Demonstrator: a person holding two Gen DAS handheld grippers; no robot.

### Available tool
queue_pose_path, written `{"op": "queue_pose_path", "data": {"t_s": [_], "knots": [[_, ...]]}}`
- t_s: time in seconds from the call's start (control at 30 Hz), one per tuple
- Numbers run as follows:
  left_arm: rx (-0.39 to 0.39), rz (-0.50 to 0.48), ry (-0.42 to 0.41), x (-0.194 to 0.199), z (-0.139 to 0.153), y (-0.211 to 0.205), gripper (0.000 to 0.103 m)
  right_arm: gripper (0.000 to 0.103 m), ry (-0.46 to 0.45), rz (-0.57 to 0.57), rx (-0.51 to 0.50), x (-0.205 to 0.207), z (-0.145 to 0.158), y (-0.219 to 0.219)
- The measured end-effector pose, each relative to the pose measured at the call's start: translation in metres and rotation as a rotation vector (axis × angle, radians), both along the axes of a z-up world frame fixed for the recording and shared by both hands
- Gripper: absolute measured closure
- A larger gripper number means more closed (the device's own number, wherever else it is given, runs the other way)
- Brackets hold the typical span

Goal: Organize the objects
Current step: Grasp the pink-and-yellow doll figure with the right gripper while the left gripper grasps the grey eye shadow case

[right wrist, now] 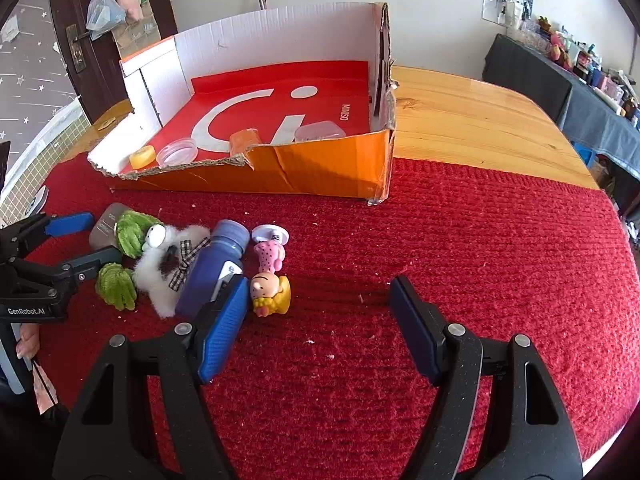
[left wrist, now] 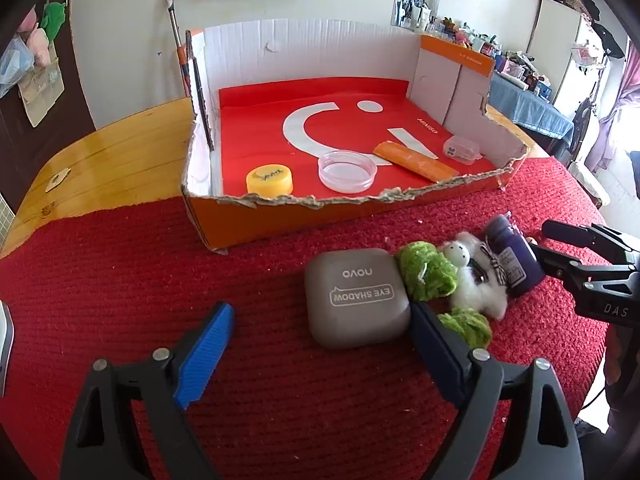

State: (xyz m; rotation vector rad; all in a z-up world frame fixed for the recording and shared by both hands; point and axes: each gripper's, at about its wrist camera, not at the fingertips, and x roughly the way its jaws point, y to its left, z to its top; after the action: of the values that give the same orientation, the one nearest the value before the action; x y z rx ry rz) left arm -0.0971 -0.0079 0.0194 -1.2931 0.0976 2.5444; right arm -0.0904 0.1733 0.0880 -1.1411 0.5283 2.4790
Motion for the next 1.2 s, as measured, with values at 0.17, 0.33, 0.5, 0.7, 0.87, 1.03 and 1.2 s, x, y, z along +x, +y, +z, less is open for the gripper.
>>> {"op": "queue_pose_path", "data": {"t_s": [0.17, 0.33, 0.5, 0.7, 0.87, 1.03, 1.2], "knots": [[-0.012, 0.01, 0.002, -0.002, 0.0, -0.006, 0.012, 0.032, -0.006, -0.02, 0.02, 0.002, 0.0, 0.004], [-0.02, 0.036, 0.002, -0.006, 0.001, -0.015, 0.012, 0.032, -0.017, -0.039, 0.023, 0.003, -0.002, 0.01], [-0.025, 0.019, 0.008, -0.01, 0.001, -0.011, 0.012, 0.032, -0.026, 0.0, 0.043, -0.005, -0.001, 0.005], [-0.026, -0.014, 0.003, -0.011, 0.001, -0.004, 0.019, 0.033, -0.04, 0.014, 0.066, -0.013, -0.001, 0.003], [-0.027, -0.024, 0.015, -0.012, 0.001, 0.0, 0.028, 0.045, -0.038, 0.025, 0.065, -0.017, -0.001, 0.003], [-0.015, -0.024, 0.022, -0.013, 0.001, 0.0, 0.04, 0.059, -0.031, 0.037, 0.068, -0.023, 0.001, 0.001], [-0.005, -0.048, 0.029, -0.011, 0.002, 0.004, 0.051, 0.073, -0.02, 0.049, 0.059, -0.026, 0.001, -0.001]]}}
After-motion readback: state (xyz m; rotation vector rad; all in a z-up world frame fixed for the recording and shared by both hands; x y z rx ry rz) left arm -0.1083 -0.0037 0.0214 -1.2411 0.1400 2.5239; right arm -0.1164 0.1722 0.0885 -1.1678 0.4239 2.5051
